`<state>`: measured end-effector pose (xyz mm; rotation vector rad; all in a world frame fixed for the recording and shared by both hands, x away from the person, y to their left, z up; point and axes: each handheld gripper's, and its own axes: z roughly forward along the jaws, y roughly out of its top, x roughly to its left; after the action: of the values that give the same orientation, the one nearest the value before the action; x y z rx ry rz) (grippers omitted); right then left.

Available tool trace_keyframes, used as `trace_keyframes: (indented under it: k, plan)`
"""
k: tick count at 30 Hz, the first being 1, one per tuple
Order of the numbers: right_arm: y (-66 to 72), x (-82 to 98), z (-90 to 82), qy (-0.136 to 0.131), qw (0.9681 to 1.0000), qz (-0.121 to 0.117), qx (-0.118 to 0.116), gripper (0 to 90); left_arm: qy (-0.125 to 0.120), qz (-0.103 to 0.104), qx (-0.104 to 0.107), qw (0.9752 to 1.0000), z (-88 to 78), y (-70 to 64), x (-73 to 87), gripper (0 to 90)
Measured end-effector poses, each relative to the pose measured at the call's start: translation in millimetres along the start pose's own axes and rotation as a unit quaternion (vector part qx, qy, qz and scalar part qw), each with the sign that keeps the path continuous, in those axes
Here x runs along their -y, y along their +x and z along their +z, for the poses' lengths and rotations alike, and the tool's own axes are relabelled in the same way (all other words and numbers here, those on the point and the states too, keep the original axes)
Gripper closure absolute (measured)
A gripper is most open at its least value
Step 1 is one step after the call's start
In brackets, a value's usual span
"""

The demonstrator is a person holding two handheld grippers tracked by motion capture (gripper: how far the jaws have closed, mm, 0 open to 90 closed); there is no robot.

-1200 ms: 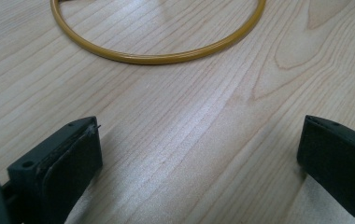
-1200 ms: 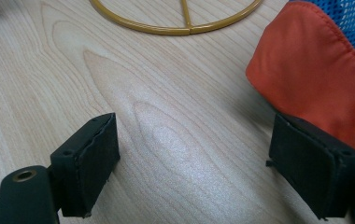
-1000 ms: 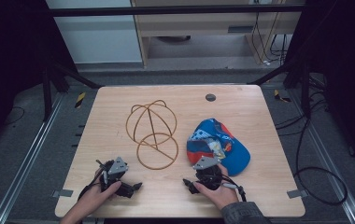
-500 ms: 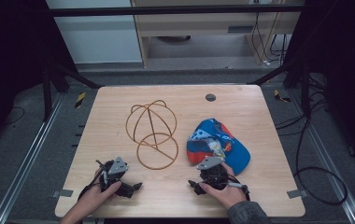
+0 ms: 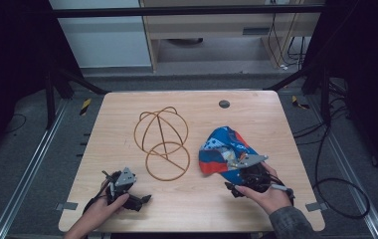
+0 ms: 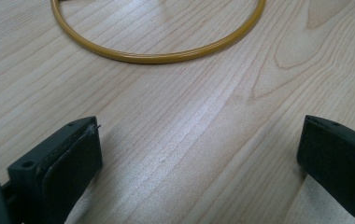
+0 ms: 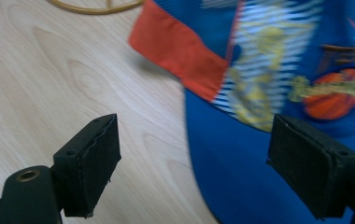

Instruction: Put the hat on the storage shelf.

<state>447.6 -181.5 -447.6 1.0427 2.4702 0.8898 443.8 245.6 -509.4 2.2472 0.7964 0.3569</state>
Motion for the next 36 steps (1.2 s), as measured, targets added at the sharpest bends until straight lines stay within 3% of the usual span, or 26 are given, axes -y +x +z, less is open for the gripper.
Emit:
trace_keyframes:
  k: [4,13,23,36]
  plan:
    - [-22.1,-8.6,-8.4,0.034,0.9993,0.007,0.011,17.0,0.000,0.000,0.000,1.0000,0.0,0.0,0.0,0.0]
    - [-45.3,-37.0,-13.8,0.067,0.9977,-0.001,0.010,23.3,0.000,0.000,0.000,1.0000,0.0,0.0,0.1,0.0]
    - [-54.5,-64.7,-11.2,0.083,0.9966,-0.008,-0.002,30.3,0.000,0.000,0.000,1.0000,0.0,-0.1,0.1,0.0]
    - [-62.7,-85.5,-1.9,0.096,0.9953,-0.001,-0.017,26.4,0.000,0.000,0.000,1.0000,-0.1,0.0,0.1,0.0]
